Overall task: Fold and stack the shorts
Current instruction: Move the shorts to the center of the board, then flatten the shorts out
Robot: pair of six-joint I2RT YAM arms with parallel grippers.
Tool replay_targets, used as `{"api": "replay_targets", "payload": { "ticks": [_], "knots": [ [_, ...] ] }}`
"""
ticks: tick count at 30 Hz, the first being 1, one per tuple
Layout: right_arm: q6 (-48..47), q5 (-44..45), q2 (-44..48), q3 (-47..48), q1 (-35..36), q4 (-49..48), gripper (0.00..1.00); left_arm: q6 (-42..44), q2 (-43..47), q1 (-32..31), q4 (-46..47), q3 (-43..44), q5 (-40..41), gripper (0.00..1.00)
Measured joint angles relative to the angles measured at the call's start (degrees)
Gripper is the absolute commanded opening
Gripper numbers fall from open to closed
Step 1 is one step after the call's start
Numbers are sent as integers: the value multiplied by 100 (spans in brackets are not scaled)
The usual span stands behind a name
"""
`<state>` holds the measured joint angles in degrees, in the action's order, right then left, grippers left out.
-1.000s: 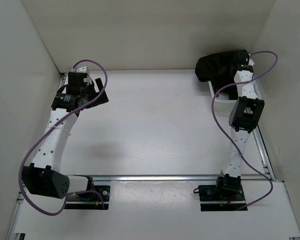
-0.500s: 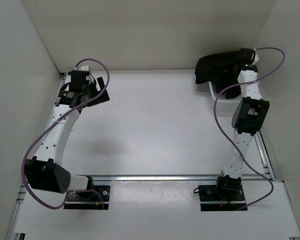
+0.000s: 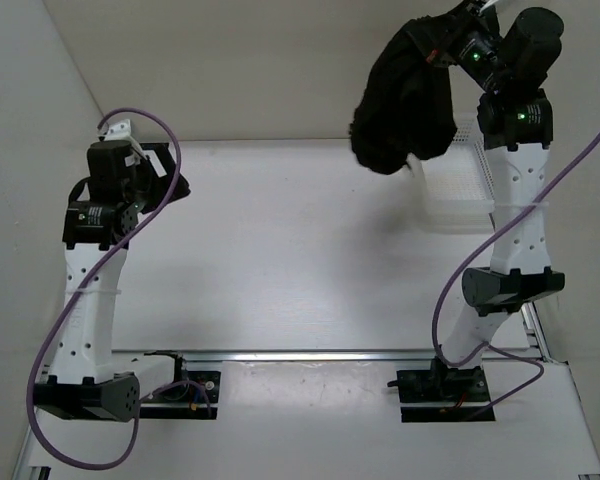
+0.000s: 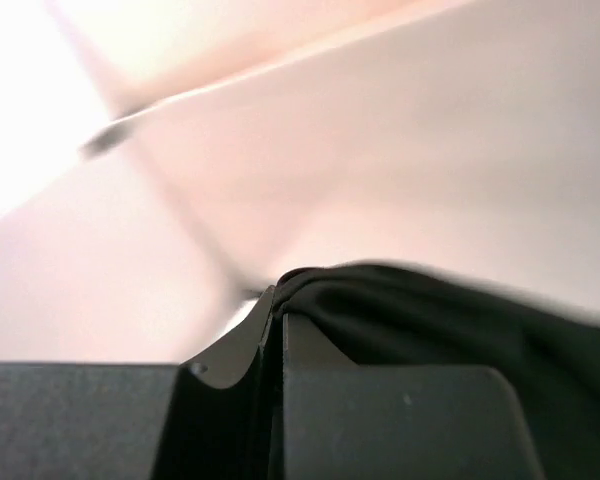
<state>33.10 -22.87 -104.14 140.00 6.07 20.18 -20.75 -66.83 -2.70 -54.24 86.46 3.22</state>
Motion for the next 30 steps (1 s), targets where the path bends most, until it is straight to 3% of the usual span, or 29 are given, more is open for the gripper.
{"api": "replay_targets", "payload": {
  "ticks": [4,8,10,13,15,17,19,21,22,23,25,26,28,29,30],
  "knots": [
    [15,-501,483,-326,354,-76,0,55,151,50,-269,367,184,100],
    [-107,-651,879,-1300,667,-98,1,81,407,138,-490,446,280,100],
    [-175,-605,918,-1827,734,-46,44,79,505,160,-579,446,251,100],
    [-363,-319,496,-2096,741,234,100,76,551,162,-629,442,74,100],
    [-509,-175,-468,-1091,669,1062,100,81,496,162,-658,442,-118,100],
    [-553,-120,-1569,116,527,1886,94,87,367,131,-728,437,-271,100],
    [-560,129,-2039,192,431,2282,83,105,238,96,-739,367,-369,100],
    [-586,470,-1792,-935,382,2363,66,120,190,52,-669,94,-442,98],
    [-595,625,-1499,-1705,413,2238,55,114,190,22,-662,-111,-485,90],
    [-627,802,-1029,-2728,483,2015,29,83,190,-13,-640,-352,-538,83],
    [-643,1095,-155,-4155,758,2041,15,26,195,-76,-516,-835,-651,71],
    [-645,1196,240,-4642,940,1982,13,-9,190,-118,-466,-1097,-743,53],
    [-662,1314,1019,-5425,1357,1821,21,-138,140,-225,-304,-1626,-901,46],
    [-662,1320,1285,-5663,1543,1720,32,-168,74,-297,-254,-1840,-975,46],
    [-669,1316,1530,-5910,1733,1587,57,-212,-31,-398,-216,-2015,-1036,50]
  ]
}}
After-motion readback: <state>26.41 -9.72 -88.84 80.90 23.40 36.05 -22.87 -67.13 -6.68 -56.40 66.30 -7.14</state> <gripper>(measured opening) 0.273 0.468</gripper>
